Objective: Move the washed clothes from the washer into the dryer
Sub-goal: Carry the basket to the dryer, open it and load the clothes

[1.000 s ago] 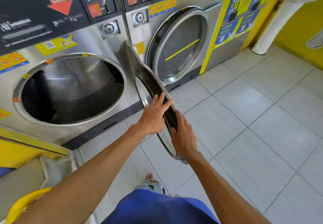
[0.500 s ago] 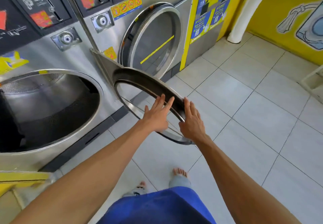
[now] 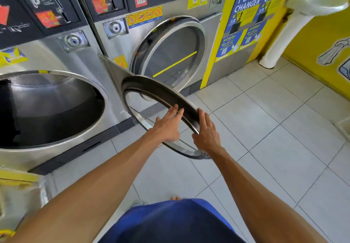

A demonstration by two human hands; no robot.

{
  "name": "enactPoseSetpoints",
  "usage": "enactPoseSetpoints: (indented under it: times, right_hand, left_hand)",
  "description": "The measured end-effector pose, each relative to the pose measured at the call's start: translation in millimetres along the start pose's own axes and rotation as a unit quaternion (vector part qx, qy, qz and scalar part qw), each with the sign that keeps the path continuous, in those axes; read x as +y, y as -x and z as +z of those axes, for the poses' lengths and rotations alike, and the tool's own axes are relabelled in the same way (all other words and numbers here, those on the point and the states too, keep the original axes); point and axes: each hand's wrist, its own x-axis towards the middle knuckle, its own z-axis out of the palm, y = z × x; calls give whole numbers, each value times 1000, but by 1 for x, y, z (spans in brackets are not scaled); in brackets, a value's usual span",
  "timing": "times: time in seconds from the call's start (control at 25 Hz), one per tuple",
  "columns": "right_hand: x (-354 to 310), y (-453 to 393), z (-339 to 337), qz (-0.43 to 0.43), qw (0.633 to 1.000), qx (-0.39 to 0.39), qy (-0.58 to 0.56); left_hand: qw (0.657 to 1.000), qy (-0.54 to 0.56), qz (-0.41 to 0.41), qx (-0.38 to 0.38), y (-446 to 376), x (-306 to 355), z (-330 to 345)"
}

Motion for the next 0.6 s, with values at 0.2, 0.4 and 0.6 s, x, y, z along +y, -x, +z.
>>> enactPoseSetpoints:
  times: [0.2,0.4,0.6]
  right_hand:
    - [10,-9,-4,3,1000,-22,10]
    - [9,-6,-14,-35,996,69,-55]
    - [-34,14,-11,-96,975,175,-101]
  left_hand:
    - [1000,19,-22,3,-7,12,-1]
    - [985,169,-34,-6,2,6,-17]
    - [963,243,-116,9,42,-30,-5]
